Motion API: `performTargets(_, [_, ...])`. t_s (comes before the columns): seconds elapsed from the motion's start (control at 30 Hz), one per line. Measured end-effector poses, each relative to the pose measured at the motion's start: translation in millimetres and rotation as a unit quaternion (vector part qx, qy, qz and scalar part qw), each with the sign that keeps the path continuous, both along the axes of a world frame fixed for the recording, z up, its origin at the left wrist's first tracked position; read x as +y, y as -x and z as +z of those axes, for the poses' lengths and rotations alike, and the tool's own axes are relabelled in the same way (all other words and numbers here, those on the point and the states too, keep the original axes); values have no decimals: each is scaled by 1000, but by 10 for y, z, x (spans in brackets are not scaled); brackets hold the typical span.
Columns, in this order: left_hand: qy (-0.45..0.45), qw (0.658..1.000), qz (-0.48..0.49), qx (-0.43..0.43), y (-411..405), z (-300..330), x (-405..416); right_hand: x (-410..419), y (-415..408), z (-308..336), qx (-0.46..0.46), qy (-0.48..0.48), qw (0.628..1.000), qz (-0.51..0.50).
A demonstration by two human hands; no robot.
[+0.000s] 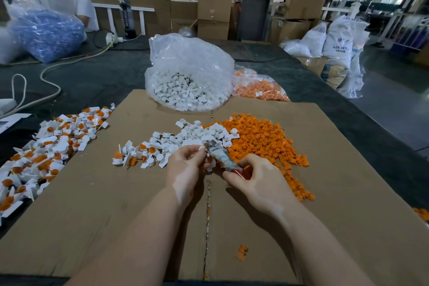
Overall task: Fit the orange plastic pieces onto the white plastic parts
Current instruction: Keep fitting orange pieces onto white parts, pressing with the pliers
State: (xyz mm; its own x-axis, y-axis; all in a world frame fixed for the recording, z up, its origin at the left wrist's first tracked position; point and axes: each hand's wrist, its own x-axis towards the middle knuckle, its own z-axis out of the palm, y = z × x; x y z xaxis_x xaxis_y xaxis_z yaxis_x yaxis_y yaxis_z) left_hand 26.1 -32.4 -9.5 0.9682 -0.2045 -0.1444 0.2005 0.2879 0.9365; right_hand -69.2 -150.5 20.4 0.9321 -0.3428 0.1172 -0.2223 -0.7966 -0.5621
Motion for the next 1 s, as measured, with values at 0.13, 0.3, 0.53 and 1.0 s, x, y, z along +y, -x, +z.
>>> performTargets(0.13, [18, 1000, 11, 3, -2, -9, 11, -87, 9, 53, 30, -3, 999, 29])
performTargets(0.3, [-82, 994, -10, -66, 25, -69, 25, -180, -34, 8, -19, 50, 998, -45])
performTargets(0.53, [-223, 958, -45, -176, 71, -91, 53, -346, -86, -221, 16, 267, 954, -134])
performTargets(1.0, [-190, 963, -98, -164, 108, -56, 103, 115, -162, -332, -245, 62, 966, 57])
